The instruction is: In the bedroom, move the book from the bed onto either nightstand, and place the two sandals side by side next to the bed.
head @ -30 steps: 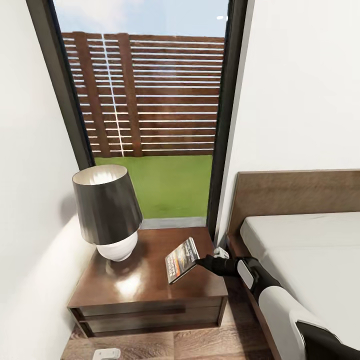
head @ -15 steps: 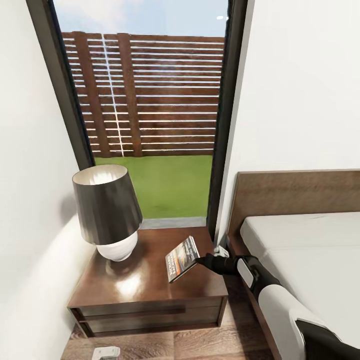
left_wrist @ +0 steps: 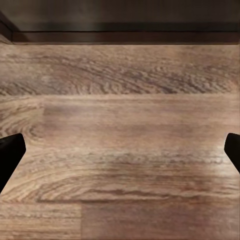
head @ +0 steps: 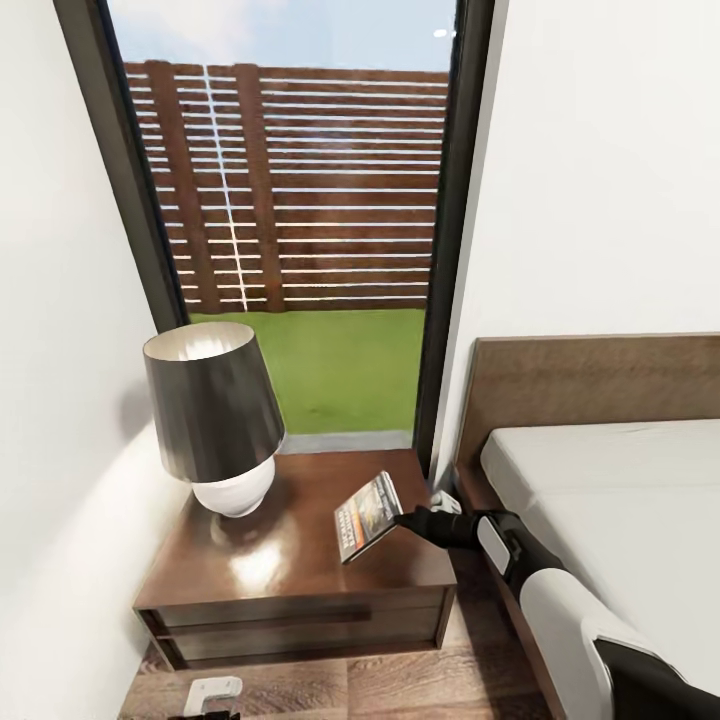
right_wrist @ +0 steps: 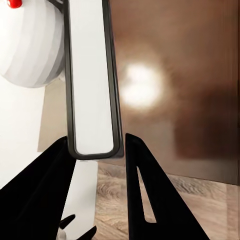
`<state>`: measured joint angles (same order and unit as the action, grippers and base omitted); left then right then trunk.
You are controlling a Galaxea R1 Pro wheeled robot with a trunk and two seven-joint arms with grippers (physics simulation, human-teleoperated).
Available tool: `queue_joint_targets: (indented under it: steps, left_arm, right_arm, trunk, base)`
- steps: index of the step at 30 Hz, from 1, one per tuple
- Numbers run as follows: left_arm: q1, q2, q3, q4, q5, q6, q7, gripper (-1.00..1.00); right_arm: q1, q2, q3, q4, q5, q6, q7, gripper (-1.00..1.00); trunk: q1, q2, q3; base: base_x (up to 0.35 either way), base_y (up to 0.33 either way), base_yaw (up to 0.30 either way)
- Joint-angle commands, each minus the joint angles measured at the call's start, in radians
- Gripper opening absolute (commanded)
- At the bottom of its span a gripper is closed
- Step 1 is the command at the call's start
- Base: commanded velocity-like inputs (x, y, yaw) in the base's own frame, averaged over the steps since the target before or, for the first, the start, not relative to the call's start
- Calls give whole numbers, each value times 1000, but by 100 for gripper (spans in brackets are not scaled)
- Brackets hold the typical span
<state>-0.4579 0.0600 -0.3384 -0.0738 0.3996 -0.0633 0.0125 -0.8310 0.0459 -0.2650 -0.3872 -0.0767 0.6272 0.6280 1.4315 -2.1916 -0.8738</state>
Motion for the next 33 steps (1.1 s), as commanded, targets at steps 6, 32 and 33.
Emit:
queue_joint_targets:
  steps: [6,32,33]
  left_arm:
    - [-1,0,-7,0,8,-10,1,100]
    - [-1,0,-6,0,8,-35,1,100]
    - [-1,0,-6,0,8,-35,1,100]
  right_arm:
    - [0,-4,-25,-1,-8,9,-2,-100]
    - [0,-6,-45,-1,-8,9,-2,-100]
    - [0,-6,-45,-1,-8,9,-1,-100]
  trunk:
    - [19,-35,-17]
    - [57,-105,-48]
    - [57,-105,-48]
  base:
    - [0,0,0]
    - [0,0,0]
    - [0,0,0]
